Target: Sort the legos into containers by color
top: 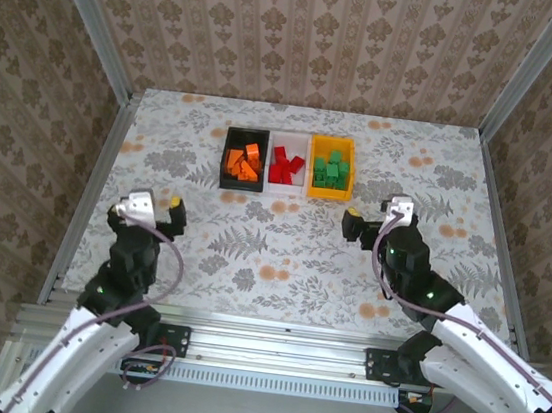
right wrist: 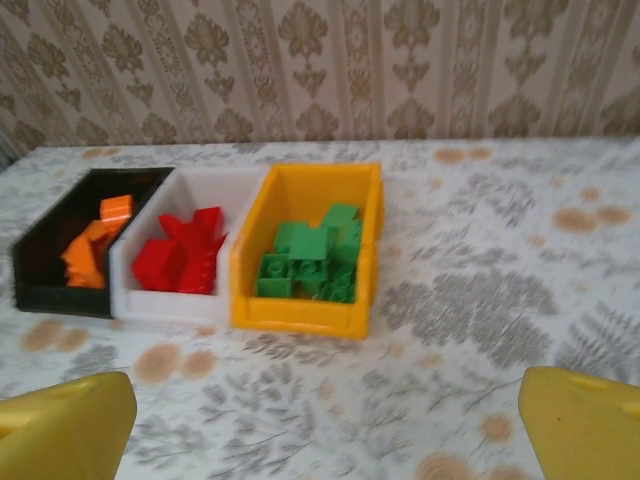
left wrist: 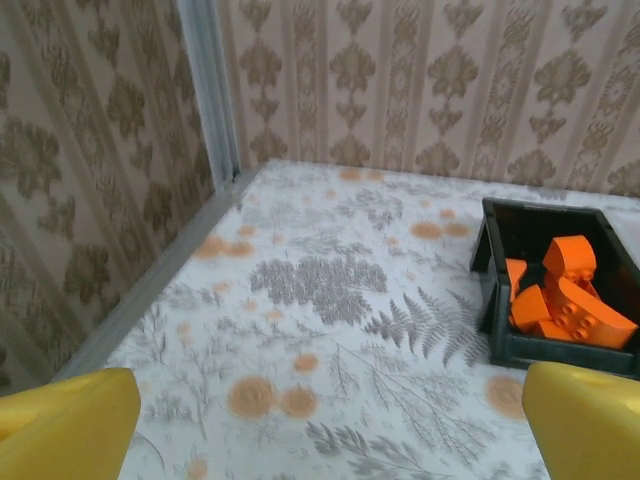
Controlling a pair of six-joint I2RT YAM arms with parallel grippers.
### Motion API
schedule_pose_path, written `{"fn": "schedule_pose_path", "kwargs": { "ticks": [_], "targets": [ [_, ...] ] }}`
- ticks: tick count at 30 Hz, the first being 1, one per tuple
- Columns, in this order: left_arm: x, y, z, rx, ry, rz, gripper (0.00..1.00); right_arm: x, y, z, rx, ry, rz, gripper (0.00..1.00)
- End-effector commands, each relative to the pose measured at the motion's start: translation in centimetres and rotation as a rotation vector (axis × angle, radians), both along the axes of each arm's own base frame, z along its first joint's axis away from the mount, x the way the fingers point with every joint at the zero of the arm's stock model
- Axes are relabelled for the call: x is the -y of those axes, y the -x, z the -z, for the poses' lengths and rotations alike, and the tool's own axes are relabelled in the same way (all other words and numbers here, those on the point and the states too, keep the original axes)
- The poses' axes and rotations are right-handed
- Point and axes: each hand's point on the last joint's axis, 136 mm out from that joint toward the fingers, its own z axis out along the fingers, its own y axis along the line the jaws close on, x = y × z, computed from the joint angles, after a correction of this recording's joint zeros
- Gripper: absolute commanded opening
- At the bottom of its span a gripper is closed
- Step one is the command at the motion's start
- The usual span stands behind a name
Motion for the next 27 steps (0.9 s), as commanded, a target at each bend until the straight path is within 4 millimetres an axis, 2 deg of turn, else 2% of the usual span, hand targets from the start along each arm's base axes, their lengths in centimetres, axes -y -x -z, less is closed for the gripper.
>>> {"fn": "schedule_pose_path", "kwargs": {
  "ticks": [1,2,3,5,9,12,15,17,20,23,25,27],
  "targets": [
    [2.0,-0.5,-0.3,0.196,-0.222,0.128,1.00,1.5,-0.8,-0.1,0.157,0.189,0.002,1.00],
    [1.9,-0.7,0.9,0.208,-0.223,0.121,1.00,2.4,-1.0,0.6,0.161,0.191,0.031,1.00],
    [0.6,-1.1,2.2,0.165,-0.211,0.076,1.00,3.5,-1.3,1.4,0.160,0.178,0.067,1.00],
    [-0.2,-2.2,3.9,0.092,-0.217,0.078,1.00,4.8,-1.8,2.8,0.143,0.187,0.088,1.00],
    [-2.0,-3.9,4.9,0.086,-0.135,0.024,1.00,7.3,-2.5,4.7,0.109,0.197,0.126,1.00],
    [-2.4,-5.7,6.0,0.024,-0.140,0.019,1.00,9.2,-2.9,5.4,0.110,0.147,0.166,1.00],
    [-0.9,-8.2,7.5,-0.063,-0.147,0.108,1.00,10.2,-3.7,6.0,0.098,0.137,0.191,1.00],
    [-0.5,-9.9,8.2,-0.078,-0.141,0.126,1.00,10.8,-4.5,6.5,0.097,0.072,0.213,1.00],
    [0.1,-12.3,8.9,-0.106,-0.148,0.153,1.00,9.9,-6.3,7.8,0.072,0.056,0.165,1.00],
    [0.7,-14.1,11.0,-0.163,-0.134,0.228,1.00,9.8,-7.5,8.8,0.050,0.103,0.148,1.00],
    [0.1,-14.9,11.9,-0.159,-0.126,0.214,1.00,10.9,-8.0,9.4,0.052,0.089,0.198,1.00],
    [-0.7,-15.2,12.3,-0.218,-0.089,0.176,1.00,11.5,-8.6,11.6,0.028,0.078,0.226,1.00]
  ]
}}
